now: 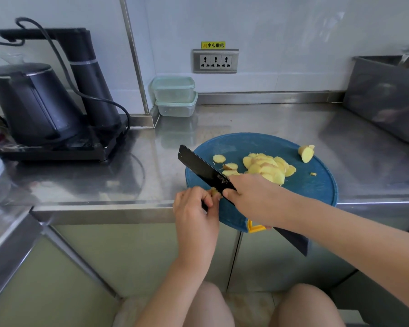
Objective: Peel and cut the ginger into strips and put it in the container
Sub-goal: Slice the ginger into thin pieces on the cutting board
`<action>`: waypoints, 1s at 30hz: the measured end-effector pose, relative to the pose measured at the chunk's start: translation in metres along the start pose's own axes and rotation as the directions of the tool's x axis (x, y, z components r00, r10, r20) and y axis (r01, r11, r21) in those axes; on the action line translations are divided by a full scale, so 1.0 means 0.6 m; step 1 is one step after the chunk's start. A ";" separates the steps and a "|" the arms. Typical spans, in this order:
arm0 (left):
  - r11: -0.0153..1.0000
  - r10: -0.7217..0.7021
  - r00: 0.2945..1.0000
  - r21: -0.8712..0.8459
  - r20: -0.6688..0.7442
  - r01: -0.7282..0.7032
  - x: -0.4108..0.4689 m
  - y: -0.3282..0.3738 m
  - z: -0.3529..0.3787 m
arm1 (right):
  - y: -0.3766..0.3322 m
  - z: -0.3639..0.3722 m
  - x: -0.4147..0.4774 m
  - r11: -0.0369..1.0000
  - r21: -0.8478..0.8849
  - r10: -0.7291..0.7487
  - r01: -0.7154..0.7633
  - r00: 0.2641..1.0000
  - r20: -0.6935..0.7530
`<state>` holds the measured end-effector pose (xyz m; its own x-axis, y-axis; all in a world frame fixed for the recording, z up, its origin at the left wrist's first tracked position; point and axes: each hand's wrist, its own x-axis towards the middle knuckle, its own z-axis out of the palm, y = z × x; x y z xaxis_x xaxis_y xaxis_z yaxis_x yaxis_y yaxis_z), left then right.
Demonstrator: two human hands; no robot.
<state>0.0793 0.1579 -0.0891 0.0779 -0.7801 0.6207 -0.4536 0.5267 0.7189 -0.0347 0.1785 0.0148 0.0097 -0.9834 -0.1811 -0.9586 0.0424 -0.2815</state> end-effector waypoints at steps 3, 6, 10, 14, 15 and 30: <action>0.998 -0.052 0.999 -0.026 -0.012 0.051 -0.004 0.006 -0.001 | 0.015 -0.004 -0.024 0.999 0.037 0.019 -0.020 0.999 0.046; 0.999 -0.036 0.999 -0.032 -0.038 0.034 -0.003 0.009 0.002 | 0.021 -0.011 -0.040 0.994 0.064 0.076 -0.083 0.991 0.111; 0.999 0.025 0.999 -0.027 -0.028 -0.025 0.001 0.004 -0.001 | 0.011 -0.017 -0.031 0.995 0.032 0.094 -0.099 0.987 0.128; 0.999 0.044 0.998 0.009 -0.038 -0.043 0.001 0.003 0.001 | 0.001 -0.028 -0.021 0.995 -0.040 0.099 -0.093 0.977 0.189; 0.999 0.041 0.999 0.012 -0.033 -0.040 0.001 0.003 0.001 | -0.001 -0.030 -0.019 0.994 -0.048 0.101 -0.093 0.975 0.198; 0.998 -0.030 1.000 0.046 -0.005 0.030 0.007 0.006 0.006 | 0.003 -0.010 0.028 1.000 -0.029 0.009 -0.008 0.999 0.047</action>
<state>0.0750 0.1552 -0.0852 0.0964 -0.7937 0.6006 -0.4913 0.4869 0.7222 -0.0381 0.1612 0.0170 0.0143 -0.9735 -0.2282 -0.9666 0.0449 -0.2523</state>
